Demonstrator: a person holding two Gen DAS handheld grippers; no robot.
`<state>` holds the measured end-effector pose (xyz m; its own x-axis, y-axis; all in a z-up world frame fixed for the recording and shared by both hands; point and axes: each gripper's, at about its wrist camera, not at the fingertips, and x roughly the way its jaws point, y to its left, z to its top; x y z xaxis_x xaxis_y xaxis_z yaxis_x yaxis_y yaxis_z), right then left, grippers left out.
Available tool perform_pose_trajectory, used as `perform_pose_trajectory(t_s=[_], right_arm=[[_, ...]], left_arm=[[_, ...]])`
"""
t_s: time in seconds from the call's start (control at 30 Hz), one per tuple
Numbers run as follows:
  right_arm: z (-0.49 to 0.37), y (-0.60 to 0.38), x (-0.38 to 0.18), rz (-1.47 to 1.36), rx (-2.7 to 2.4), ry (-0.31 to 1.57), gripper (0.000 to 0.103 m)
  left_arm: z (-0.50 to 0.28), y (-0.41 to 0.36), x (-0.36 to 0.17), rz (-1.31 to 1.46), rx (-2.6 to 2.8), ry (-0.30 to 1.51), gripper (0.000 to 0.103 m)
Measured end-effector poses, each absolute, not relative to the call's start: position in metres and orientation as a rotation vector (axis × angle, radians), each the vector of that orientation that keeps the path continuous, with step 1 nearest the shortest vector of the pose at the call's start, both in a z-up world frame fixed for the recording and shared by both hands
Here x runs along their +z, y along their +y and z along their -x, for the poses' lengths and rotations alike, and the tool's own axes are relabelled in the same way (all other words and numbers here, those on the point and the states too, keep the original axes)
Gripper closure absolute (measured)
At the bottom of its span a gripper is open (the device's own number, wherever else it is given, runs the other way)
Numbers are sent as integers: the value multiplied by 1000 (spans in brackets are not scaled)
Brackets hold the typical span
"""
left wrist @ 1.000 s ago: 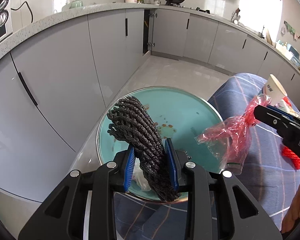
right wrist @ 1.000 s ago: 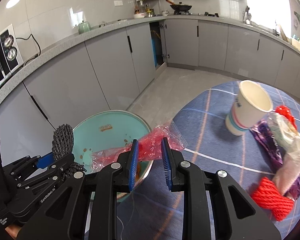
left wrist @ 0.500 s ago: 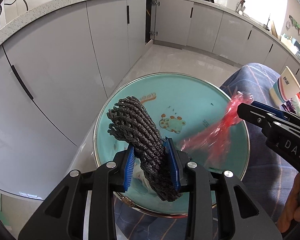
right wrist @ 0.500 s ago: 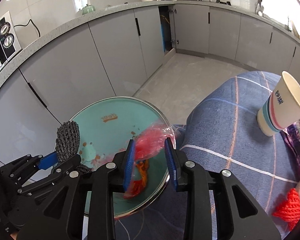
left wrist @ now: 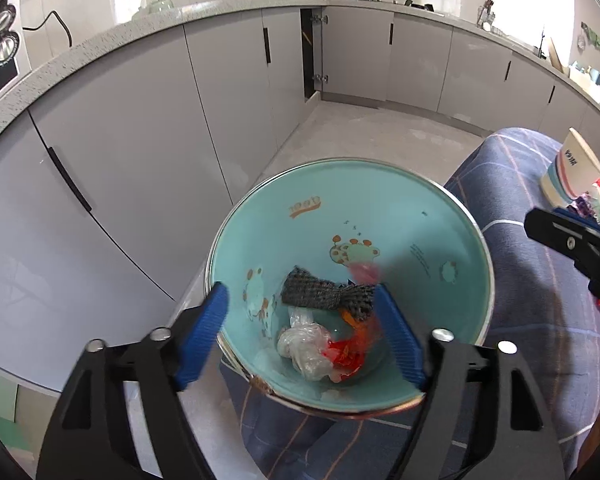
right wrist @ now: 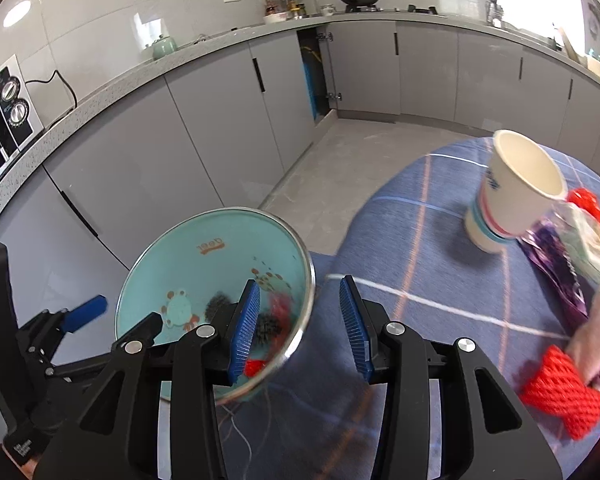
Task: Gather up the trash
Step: 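Move both open tools back toward the table, then grasp the red foam net sleeve with the left tool while the right tool grasps the white foam block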
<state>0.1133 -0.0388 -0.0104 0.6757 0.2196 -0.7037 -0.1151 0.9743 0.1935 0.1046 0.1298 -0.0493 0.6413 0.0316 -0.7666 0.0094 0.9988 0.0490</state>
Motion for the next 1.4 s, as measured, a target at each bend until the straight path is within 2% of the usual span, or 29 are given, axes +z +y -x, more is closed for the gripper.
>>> perform_pose_trajectory(t_s=[0.03, 0.1, 0.6, 1.4], right_arm=[[-111, -42, -10, -140, 185, 809, 61], [-102, -50, -10, -146, 167, 811, 61], [-34, -135, 4, -216, 4, 758, 61], [54, -287, -8, -315, -327, 719, 61]], left_arm=[[-102, 129, -48, -47, 16, 871, 18], [-96, 126, -42, -39, 18, 860, 17], [-58, 47, -14, -114, -141, 789, 16], [-30, -85, -11, -257, -428, 733, 17]])
